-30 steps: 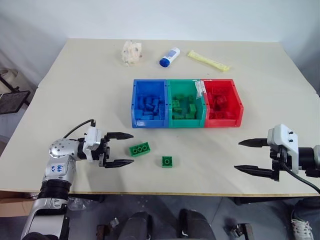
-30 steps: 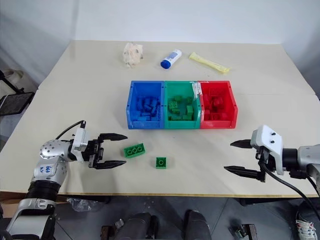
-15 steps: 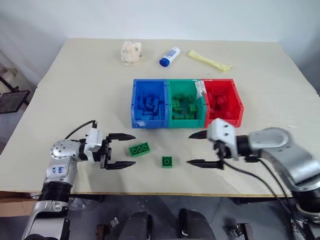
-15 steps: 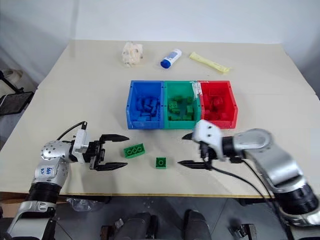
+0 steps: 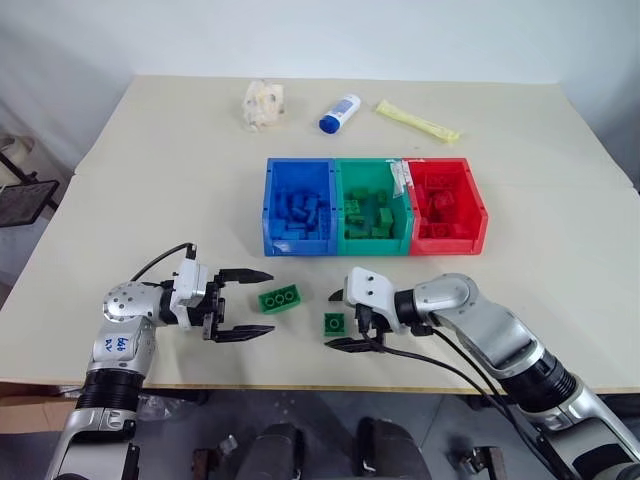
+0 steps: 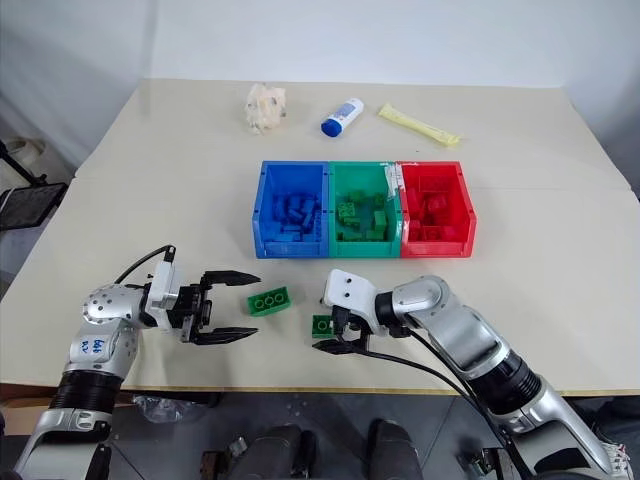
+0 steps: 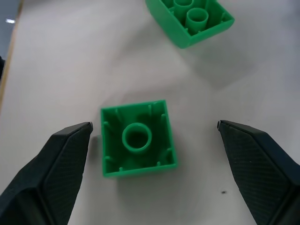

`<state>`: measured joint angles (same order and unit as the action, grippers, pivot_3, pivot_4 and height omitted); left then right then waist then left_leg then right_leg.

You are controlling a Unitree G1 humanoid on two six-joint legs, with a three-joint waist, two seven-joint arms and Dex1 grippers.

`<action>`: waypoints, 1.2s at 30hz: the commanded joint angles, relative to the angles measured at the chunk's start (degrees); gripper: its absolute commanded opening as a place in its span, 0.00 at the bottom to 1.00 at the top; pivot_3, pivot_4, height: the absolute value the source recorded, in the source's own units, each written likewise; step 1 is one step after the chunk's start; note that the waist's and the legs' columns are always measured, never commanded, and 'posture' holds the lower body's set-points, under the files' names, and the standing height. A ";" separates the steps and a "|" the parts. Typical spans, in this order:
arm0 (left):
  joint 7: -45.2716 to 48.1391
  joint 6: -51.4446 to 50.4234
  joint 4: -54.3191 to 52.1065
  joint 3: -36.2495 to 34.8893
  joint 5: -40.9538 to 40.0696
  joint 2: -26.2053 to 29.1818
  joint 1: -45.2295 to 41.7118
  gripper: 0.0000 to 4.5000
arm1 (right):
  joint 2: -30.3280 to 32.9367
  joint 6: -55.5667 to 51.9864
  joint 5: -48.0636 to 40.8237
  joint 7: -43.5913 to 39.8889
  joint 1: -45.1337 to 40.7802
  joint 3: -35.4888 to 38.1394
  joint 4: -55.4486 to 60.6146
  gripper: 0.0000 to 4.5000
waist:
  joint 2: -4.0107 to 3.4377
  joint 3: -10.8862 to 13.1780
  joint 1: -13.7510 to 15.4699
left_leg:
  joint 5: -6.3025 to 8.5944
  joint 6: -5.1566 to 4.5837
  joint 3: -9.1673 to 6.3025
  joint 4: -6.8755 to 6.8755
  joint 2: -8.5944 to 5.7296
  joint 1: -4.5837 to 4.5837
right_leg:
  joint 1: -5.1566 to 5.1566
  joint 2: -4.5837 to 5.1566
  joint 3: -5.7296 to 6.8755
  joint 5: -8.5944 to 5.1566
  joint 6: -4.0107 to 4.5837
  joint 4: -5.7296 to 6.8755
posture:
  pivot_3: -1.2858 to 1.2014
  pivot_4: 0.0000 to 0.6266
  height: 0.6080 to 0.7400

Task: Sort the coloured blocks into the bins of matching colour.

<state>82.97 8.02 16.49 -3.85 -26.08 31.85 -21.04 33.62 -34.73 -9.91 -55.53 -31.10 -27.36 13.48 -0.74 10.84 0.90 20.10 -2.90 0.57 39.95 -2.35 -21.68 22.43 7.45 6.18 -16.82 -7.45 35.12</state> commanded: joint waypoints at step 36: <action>-4.66 -3.86 -2.84 -0.61 -0.75 0.27 -0.12 1.00 | -0.31 14.16 4.50 1.52 -21.88 16.33 -30.00 0.94 | -0.01 0.01 -1.57 | -0.02 -0.03 0.08 -0.17 -0.03 0.00 | 0.12 0.03 0.09 0.00 0.00 0.11 | 0.52 0.24 1.00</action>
<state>78.87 4.39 15.93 -3.86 -26.65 31.53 -21.58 32.34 -22.08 -5.11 -53.16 -52.05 -12.88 -18.18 -0.74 10.85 -0.66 20.09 -2.93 0.65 39.81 -2.38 -21.67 22.54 7.49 6.26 -16.82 -7.45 35.24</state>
